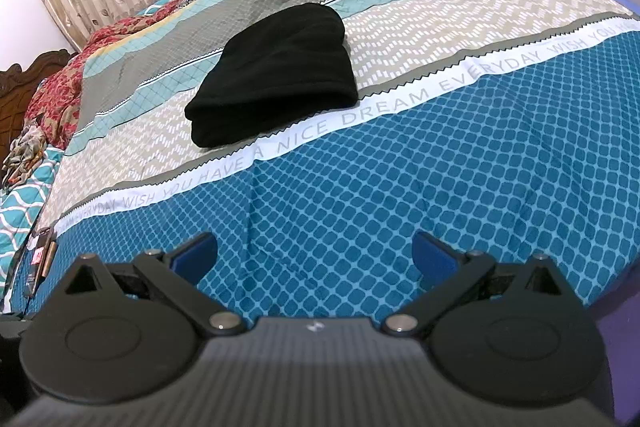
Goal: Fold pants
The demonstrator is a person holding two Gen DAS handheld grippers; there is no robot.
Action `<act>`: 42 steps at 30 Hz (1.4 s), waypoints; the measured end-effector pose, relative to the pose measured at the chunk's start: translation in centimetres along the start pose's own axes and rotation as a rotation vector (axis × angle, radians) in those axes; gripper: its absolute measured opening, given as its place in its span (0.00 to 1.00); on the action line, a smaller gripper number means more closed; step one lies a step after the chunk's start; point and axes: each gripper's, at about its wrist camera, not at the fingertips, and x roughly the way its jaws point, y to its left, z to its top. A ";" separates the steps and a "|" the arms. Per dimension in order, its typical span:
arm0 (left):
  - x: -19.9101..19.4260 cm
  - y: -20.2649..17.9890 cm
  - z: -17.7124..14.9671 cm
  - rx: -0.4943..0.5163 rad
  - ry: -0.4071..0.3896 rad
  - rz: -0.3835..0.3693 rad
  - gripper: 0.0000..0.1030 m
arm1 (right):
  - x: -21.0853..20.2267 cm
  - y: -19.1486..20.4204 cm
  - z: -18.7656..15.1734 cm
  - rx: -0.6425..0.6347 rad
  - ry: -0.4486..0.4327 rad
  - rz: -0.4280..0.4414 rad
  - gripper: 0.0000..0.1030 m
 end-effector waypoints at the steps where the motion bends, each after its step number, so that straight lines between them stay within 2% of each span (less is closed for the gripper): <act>1: 0.1 0.0 0.0 -0.001 0.003 -0.001 1.00 | 0.0 0.0 0.0 0.001 0.001 0.000 1.00; 13: 0.8 0.0 -0.1 -0.002 0.034 -0.012 1.00 | 0.1 -0.1 -0.1 0.010 0.012 -0.003 1.00; 42: 1.1 0.1 -0.1 -0.005 0.041 -0.008 1.00 | 0.2 -0.1 0.0 0.009 0.007 -0.009 1.00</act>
